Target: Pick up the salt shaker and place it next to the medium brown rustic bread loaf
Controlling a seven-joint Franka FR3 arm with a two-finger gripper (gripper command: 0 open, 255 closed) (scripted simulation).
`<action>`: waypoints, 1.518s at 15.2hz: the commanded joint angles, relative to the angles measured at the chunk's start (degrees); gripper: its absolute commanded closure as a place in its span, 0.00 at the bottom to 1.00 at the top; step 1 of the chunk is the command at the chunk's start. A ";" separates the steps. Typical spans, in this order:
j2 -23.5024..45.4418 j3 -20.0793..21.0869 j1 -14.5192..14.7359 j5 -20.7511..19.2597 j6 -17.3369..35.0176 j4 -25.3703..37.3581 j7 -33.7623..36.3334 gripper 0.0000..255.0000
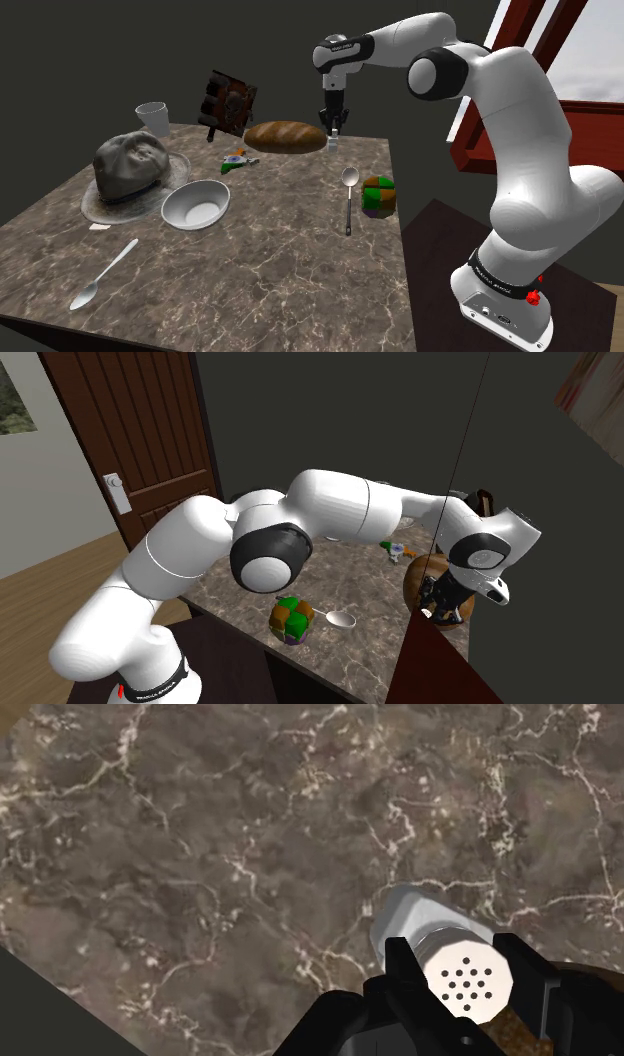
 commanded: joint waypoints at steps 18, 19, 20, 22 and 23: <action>4.74 -0.24 0.10 -0.24 -9.93 14.38 0.41 0.00; 4.73 -0.45 0.20 -0.09 -9.93 14.38 0.36 0.00; 4.73 -0.51 0.23 -0.04 -9.93 14.38 0.34 0.00; 4.72 -0.63 0.29 0.04 -9.94 14.38 0.31 0.00; 4.73 -0.70 0.32 0.08 -9.94 14.39 0.29 0.00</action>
